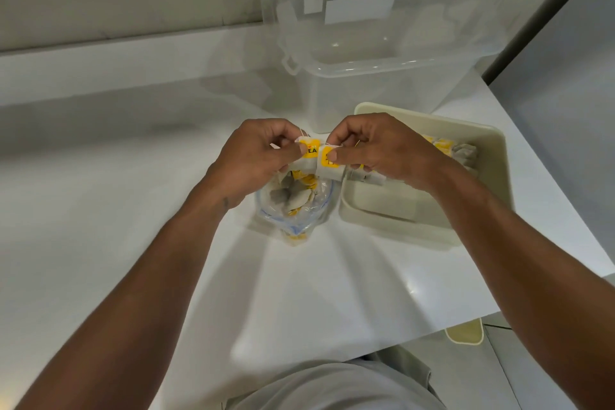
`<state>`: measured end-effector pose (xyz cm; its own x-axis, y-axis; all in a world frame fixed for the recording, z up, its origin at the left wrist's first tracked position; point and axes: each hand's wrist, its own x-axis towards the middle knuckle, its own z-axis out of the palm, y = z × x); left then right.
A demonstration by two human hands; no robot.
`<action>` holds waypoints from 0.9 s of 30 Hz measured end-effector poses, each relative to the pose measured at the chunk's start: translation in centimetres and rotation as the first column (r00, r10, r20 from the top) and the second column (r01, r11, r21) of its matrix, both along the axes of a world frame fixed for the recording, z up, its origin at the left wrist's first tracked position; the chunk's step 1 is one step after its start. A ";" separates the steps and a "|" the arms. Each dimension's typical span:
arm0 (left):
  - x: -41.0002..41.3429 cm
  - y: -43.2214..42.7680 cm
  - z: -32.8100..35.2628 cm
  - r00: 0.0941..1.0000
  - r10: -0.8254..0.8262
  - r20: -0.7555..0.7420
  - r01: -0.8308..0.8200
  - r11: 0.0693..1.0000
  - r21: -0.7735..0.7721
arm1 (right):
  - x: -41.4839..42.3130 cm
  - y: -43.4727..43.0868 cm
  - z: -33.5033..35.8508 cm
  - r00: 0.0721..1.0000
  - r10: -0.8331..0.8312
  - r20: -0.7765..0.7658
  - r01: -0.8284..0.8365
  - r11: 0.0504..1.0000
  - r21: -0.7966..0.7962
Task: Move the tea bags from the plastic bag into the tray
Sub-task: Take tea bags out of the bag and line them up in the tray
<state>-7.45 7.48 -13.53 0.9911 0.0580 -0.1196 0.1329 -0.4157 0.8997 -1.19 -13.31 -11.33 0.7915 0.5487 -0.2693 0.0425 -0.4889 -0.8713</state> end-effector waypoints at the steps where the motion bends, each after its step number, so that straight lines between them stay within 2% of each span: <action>1: 0.3 -0.3 0.3 1.000 -0.014 0.010 0.014 1.000 0.005 | 0.0 -0.3 0.2 1.000 -0.010 0.005 0.010 1.000 0.003; 10: 3.2 -3.9 1.8 0.990 -0.135 0.036 0.133 0.989 0.057 | 0.5 -4.6 0.1 0.987 -0.152 0.060 0.154 0.987 -0.039; 15: 5.0 -7.1 2.1 0.975 -0.224 -0.001 0.220 0.957 0.191 | 0.8 -7.6 0.0 0.979 -0.196 0.061 0.199 0.978 -0.058; 19: 6.4 -9.8 1.5 0.960 -0.278 -0.014 0.263 0.890 0.372 | 1.1 -9.8 -0.3 0.973 -0.221 0.071 0.228 0.968 -0.108; 24: 8.4 -12.5 -0.2 0.934 -0.356 -0.042 0.324 0.790 0.521 | 1.9 -12.2 -1.7 0.929 -0.252 0.272 0.321 0.913 -0.251; 27: 9.3 -13.9 -1.2 0.923 -0.371 -0.097 0.352 0.718 0.601 | 2.2 -13.0 -2.8 0.923 -0.234 0.305 0.326 0.898 -0.297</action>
<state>1.81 -6.41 -14.71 0.9540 -0.2558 -0.1561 -0.1614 -0.8776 0.4515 1.01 -26.29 -14.09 0.9644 0.2066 -0.1653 0.0579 -0.7744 -0.6300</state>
